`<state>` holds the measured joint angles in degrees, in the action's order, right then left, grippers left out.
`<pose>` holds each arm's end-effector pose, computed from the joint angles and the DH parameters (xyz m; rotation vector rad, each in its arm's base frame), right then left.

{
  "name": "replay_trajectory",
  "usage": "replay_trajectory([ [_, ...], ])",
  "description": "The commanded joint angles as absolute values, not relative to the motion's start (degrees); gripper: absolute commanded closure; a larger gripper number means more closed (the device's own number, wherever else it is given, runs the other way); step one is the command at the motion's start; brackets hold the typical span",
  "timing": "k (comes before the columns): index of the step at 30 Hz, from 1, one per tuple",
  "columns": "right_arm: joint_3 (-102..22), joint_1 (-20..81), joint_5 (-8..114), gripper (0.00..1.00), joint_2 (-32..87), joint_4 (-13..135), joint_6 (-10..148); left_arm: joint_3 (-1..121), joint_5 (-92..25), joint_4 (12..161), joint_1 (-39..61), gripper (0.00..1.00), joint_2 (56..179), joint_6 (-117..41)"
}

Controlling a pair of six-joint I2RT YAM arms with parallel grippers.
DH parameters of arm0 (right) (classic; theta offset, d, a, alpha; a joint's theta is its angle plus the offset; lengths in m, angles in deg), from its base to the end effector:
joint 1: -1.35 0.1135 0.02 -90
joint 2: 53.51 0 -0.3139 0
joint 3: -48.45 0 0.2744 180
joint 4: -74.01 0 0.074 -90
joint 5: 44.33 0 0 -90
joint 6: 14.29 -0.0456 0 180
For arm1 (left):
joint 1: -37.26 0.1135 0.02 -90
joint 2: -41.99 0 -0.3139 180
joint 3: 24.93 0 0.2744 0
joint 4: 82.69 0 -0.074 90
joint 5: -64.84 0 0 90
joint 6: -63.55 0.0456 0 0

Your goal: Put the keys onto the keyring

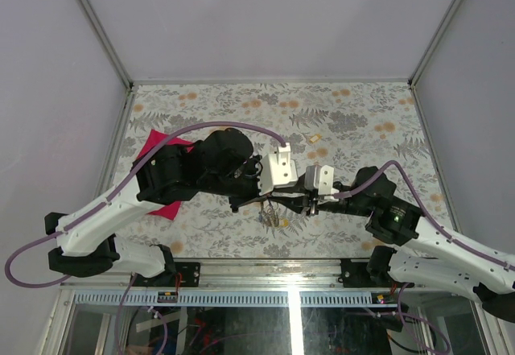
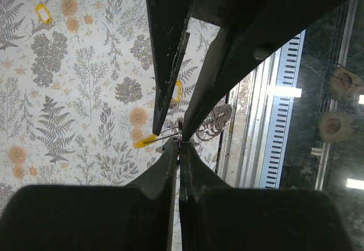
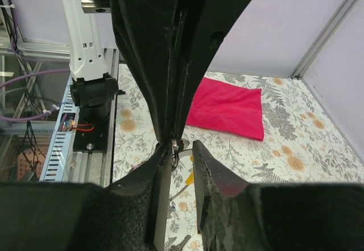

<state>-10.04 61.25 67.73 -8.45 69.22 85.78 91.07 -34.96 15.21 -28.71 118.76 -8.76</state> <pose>0.0755 0.1644 0.4169 -1.1157 1.0130 0.9801 0.0939 -0.2296 0.5117 1.6584 1.7190 -0.6125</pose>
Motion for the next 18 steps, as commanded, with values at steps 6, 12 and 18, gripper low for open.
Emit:
replay_trajectory([
  [6,-10.68,61.29,69.59,0.91,-7.58,72.91,85.98,91.91,-34.41,16.69,-29.2,1.0,117.65,-8.24],
  [12,-12.39,61.29,69.88,1.0,-7.71,71.34,84.32,89.71,-32.54,20.42,-29.3,0.89,115.13,-9.22],
  [18,-12.17,61.29,70.02,1.0,-9.3,73.25,83.16,82.29,-33.9,31.36,-29.35,0.76,107.29,-10.34],
])
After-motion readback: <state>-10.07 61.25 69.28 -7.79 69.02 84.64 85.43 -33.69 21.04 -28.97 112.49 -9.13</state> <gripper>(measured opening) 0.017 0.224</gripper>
